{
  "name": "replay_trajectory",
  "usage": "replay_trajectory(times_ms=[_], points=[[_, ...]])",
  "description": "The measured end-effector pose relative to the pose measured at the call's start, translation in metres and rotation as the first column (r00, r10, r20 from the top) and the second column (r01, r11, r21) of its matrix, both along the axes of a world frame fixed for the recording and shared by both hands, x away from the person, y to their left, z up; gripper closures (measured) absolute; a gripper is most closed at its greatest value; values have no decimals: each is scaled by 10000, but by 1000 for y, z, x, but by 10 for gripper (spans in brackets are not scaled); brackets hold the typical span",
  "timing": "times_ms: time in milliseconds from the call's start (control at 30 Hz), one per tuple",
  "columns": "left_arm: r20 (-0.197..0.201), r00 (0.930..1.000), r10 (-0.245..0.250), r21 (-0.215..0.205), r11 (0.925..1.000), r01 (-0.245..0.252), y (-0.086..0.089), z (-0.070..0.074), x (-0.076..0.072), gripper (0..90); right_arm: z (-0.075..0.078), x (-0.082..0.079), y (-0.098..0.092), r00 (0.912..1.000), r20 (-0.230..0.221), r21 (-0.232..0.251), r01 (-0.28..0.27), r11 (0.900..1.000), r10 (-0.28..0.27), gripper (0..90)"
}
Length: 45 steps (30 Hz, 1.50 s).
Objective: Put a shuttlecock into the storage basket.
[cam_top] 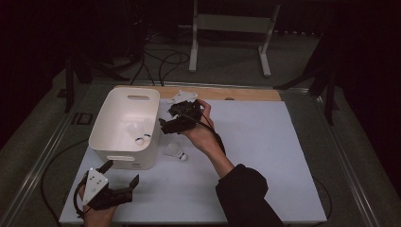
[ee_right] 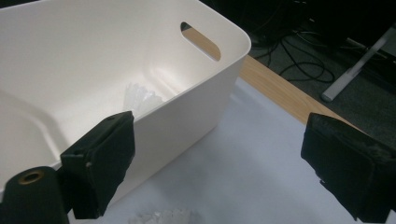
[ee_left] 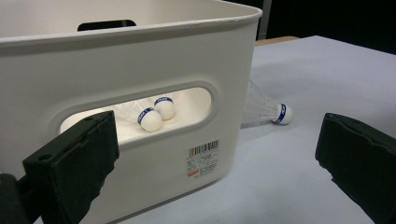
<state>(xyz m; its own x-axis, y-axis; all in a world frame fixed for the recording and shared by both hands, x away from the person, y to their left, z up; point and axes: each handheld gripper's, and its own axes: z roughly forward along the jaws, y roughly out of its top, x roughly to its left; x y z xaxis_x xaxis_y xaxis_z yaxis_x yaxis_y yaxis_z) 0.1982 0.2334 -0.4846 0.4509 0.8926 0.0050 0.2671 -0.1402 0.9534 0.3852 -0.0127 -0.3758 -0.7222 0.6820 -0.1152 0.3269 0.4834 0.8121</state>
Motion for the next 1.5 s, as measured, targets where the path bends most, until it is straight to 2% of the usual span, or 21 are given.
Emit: replay_trajectory(times_ms=[800,1500], points=[[37,10000,18,-30,10000,-18,0,0,0,2,-21,0,6,9994,-338,-530,-69,9986,51,101],[29,10000,22,-30,10000,-21,0,0,0,2,-38,0,6,9978,-670,-782,-45,9969,-7,101]])
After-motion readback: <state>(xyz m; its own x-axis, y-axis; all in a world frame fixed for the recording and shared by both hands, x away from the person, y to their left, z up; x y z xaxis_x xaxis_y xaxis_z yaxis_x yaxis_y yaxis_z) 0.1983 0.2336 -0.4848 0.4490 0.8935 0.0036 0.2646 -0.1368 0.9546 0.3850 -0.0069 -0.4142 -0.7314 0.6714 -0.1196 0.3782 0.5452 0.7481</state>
